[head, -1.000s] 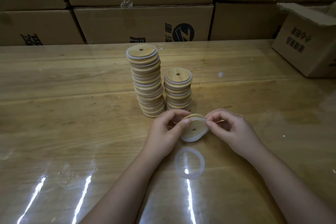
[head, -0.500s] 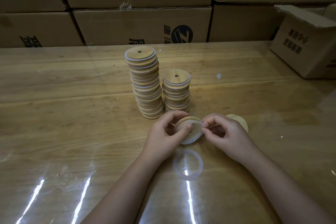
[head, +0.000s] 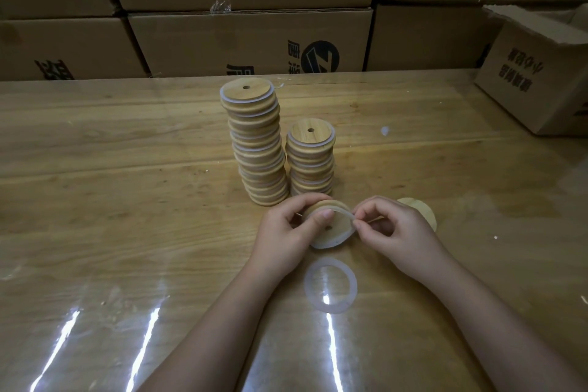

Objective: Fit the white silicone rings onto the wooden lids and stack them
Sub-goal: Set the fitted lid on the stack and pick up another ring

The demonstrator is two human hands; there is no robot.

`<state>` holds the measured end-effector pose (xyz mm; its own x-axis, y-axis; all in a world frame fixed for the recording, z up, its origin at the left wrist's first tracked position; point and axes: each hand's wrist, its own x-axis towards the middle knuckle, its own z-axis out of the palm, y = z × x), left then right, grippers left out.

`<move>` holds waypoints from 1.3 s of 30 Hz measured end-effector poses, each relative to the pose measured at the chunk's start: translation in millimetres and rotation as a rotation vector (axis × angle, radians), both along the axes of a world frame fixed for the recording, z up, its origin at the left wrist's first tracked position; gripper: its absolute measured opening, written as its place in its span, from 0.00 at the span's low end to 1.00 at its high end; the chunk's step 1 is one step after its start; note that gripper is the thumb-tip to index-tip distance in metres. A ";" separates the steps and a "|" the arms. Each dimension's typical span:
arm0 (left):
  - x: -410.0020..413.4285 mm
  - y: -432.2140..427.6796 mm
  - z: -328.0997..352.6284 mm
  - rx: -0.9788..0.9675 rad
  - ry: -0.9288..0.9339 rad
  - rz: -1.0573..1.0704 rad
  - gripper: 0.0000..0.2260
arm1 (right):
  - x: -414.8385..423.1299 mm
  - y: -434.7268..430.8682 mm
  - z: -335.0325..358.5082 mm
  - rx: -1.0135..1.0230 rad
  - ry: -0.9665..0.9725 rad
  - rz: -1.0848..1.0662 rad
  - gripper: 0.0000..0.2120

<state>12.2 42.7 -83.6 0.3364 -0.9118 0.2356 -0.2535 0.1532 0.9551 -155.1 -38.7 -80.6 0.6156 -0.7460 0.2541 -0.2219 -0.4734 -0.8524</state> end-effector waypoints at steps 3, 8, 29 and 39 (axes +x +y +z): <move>-0.1 0.4 0.1 -0.001 -0.013 0.004 0.06 | 0.6 0.3 -1.4 0.012 0.031 0.009 0.05; 0.3 -0.3 -1.1 -0.001 -0.093 0.029 0.07 | -0.1 1.3 -4.3 0.049 0.012 0.004 0.10; -0.8 -0.8 -2.3 0.025 0.037 0.034 0.09 | 2.4 2.4 -10.3 -0.081 -0.101 -0.122 0.15; -0.4 -3.4 -4.6 0.024 -0.057 0.042 0.11 | 5.1 2.5 -11.1 -0.087 -0.102 -0.209 0.12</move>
<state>11.8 39.2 -88.2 0.3611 -0.9028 0.2338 -0.3132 0.1187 0.9422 -150.0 -36.2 -91.7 0.4181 -0.8271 0.3757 -0.2378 -0.4988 -0.8335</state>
